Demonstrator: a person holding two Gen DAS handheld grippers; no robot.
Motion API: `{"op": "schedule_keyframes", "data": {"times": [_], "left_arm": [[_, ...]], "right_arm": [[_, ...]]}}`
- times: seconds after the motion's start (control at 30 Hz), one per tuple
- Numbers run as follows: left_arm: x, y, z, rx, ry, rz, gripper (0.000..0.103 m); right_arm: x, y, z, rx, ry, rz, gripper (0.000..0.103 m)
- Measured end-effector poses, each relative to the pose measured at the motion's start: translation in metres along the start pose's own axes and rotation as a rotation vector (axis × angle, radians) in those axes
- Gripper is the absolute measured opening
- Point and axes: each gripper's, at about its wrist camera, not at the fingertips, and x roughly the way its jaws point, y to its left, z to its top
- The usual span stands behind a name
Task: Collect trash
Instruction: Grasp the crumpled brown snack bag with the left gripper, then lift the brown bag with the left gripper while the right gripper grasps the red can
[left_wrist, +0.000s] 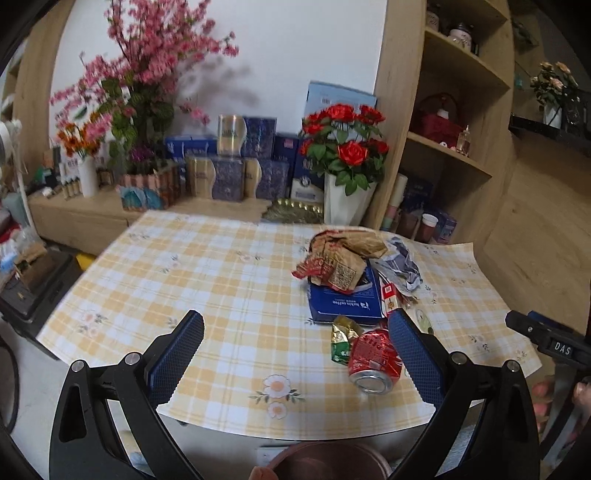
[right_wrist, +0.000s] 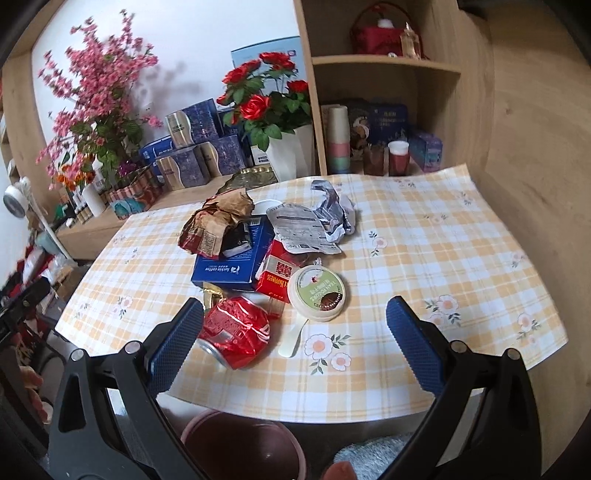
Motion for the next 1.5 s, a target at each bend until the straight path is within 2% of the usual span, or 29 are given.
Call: {"op": "schedule_keyframes", "data": {"times": [0.07,0.13,0.27,0.33,0.4,0.47,0.63,0.7,0.83,0.9,0.97,1.03,1.07,1.17,1.27,1.5], "left_arm": [[0.019,0.001,0.005,-0.01,0.031,-0.03,0.098],[0.043,-0.002,0.01,-0.003,0.074,-0.026,0.098],[0.093,-0.012,0.028,0.027,0.125,-0.063,0.095],[0.126,-0.015,0.042,0.031,0.153,-0.074,0.086],[0.158,-0.013,0.052,0.001,0.197,-0.107,0.079],[0.186,-0.012,0.061,-0.039,0.225,-0.147,0.078],[0.249,-0.018,0.075,-0.072,0.275,-0.141,0.079],[0.267,-0.016,0.077,-0.104,0.285,-0.127,0.078],[0.292,-0.012,0.079,-0.17,0.305,-0.153,0.078],[0.3,-0.014,0.078,-0.172,0.318,-0.158,0.078],[0.306,-0.014,0.076,-0.165,0.332,-0.122,0.074],[0.306,-0.014,0.073,-0.158,0.33,-0.108,0.056],[0.307,-0.014,0.071,-0.155,0.337,-0.117,0.042],[0.298,-0.011,0.07,-0.15,0.314,-0.117,0.034],[0.28,-0.008,0.074,-0.122,0.272,-0.104,0.032],[0.222,-0.001,0.09,-0.111,0.156,-0.157,0.032]], "right_arm": [[0.01,-0.008,0.002,0.03,-0.018,0.037,0.097],[0.019,-0.012,0.005,0.034,-0.025,0.053,0.097],[0.052,-0.019,0.013,-0.022,0.012,-0.055,0.097],[0.069,-0.025,0.016,-0.021,0.039,-0.071,0.098],[0.081,-0.032,0.018,-0.009,0.051,-0.056,0.097],[0.096,-0.039,0.021,0.007,0.069,-0.045,0.097],[0.118,-0.048,0.027,0.012,0.087,-0.033,0.097],[0.122,-0.051,0.027,0.016,0.092,-0.027,0.097],[0.129,-0.056,0.026,0.028,0.104,-0.009,0.097],[0.134,-0.058,0.022,0.038,0.12,0.009,0.097],[0.138,-0.056,0.018,0.038,0.133,0.021,0.097],[0.141,-0.053,0.014,0.035,0.145,0.03,0.097],[0.142,-0.051,0.011,0.034,0.151,0.038,0.097],[0.142,-0.046,0.006,0.04,0.159,0.064,0.097],[0.142,-0.041,0.0,0.051,0.167,0.098,0.097],[0.151,-0.007,-0.024,0.047,0.217,0.204,0.097]]}}
